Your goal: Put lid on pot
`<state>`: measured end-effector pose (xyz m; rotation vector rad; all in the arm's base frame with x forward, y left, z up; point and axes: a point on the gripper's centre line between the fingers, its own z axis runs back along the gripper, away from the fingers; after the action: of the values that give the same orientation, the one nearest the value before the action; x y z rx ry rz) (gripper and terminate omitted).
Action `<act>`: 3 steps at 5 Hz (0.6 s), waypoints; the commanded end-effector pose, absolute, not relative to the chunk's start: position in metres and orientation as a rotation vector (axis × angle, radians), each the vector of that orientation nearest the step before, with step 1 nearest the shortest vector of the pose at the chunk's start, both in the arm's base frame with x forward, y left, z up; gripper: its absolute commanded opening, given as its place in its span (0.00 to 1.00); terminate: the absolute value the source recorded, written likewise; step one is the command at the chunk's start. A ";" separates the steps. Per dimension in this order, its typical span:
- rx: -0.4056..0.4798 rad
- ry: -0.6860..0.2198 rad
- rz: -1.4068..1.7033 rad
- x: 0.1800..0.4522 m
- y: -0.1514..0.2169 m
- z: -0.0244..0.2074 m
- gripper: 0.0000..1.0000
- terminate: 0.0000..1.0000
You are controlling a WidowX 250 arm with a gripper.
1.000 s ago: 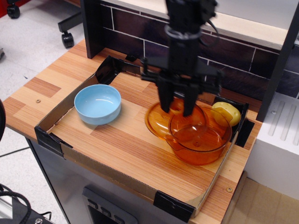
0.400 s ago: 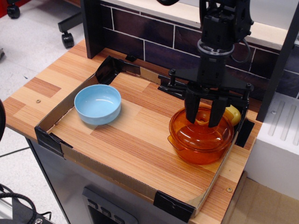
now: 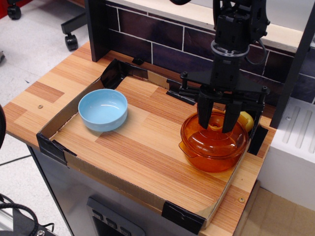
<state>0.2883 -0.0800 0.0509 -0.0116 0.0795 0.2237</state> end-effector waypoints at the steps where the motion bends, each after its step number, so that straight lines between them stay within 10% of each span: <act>1: -0.006 0.013 0.230 0.293 -0.071 0.060 0.00 0.00; 3: -0.016 -0.004 0.188 0.290 -0.066 0.062 0.00 0.00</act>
<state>0.2872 -0.0735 0.0531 -0.0107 0.0247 0.1849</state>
